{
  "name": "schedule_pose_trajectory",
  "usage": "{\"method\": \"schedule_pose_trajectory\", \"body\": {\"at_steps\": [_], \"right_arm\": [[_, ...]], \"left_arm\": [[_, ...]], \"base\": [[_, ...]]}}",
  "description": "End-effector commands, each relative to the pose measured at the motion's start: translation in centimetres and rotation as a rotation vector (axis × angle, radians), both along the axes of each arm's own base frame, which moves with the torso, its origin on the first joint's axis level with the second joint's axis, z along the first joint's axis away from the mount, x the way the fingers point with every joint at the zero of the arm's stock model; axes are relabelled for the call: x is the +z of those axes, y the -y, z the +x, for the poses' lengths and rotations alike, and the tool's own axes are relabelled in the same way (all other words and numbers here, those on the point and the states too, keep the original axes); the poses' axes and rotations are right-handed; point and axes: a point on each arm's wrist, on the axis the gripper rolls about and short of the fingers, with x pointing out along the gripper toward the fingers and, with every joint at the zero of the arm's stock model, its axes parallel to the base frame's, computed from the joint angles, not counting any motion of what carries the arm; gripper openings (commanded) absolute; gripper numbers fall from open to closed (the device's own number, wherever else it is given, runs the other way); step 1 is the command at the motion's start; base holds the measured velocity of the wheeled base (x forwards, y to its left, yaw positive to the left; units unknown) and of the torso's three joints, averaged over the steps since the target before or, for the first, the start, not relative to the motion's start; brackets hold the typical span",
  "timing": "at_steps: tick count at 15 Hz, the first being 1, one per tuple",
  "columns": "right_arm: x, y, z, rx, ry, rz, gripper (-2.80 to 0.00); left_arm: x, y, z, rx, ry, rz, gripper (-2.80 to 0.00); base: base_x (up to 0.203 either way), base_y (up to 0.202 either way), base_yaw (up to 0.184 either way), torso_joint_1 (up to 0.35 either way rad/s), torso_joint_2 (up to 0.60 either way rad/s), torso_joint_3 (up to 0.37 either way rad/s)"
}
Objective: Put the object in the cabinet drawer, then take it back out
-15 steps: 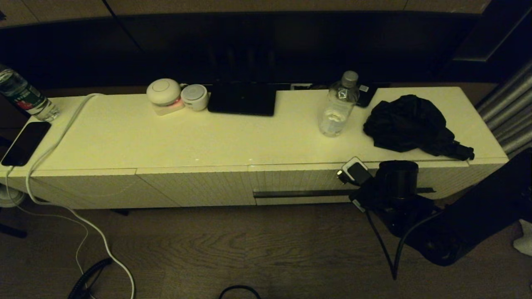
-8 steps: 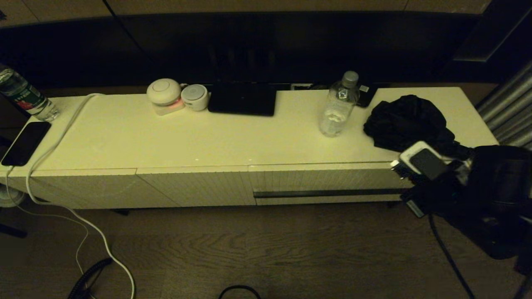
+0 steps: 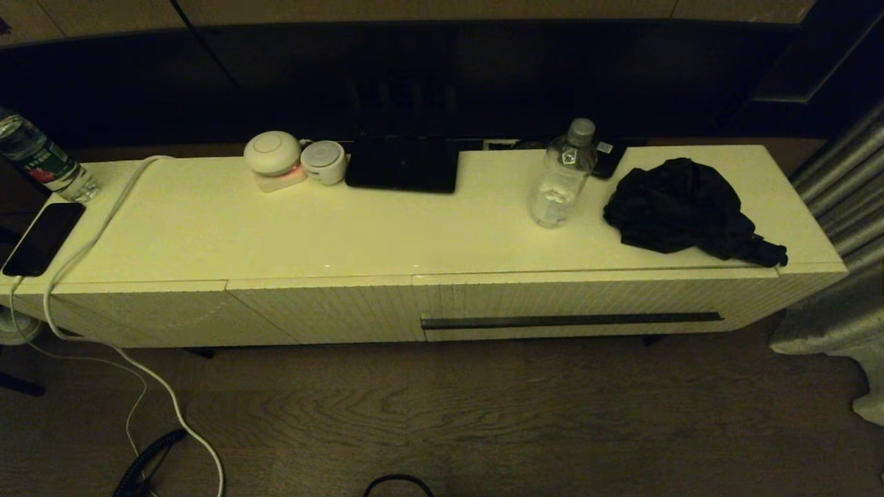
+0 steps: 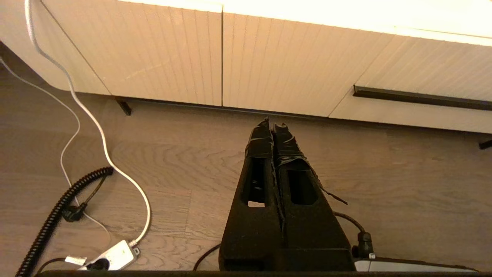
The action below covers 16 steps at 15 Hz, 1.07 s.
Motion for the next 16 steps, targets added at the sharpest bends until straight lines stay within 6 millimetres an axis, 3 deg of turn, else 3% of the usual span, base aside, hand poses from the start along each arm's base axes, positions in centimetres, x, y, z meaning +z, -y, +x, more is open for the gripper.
{"method": "schedule_pose_trajectory", "body": {"at_steps": [1,4,6,9,13,16], "right_arm": [[-1.5,0.3,-6.7,-0.027,0.166,0.082,-2.80],[-4.8,0.0,-9.1,0.039,0.162,0.184,-2.80],[-8.0,-0.1,-9.5,0.083,0.115,0.219,-2.80],[-11.2,-0.2,-10.1,0.157,0.124,0.253,-2.80],[-14.7,-0.4,-9.1,0.236,0.058,0.304,-2.80],[-15.6,-0.4,-8.5,0.240,0.095,0.307,-2.80]], "left_arm": [[0.0,0.0,0.0,0.000,0.003,-0.001,-2.80],[0.0,0.0,0.0,0.000,0.003,-0.001,-2.80],[0.0,0.0,0.0,0.000,0.003,-0.001,-2.80],[0.0,0.0,0.0,0.000,0.003,-0.001,-2.80],[0.0,0.0,0.0,0.000,0.002,-0.001,-2.80],[0.0,0.0,0.0,0.000,0.001,-0.001,-2.80]], "base": [[0.000,0.000,0.000,0.000,0.00,0.000],[0.000,0.000,0.000,0.000,0.00,0.000],[0.000,0.000,0.000,0.000,0.00,0.000],[0.000,0.000,0.000,0.000,0.00,0.000],[0.000,0.000,0.000,0.000,0.00,0.000],[0.000,0.000,0.000,0.000,0.00,0.000]]}}
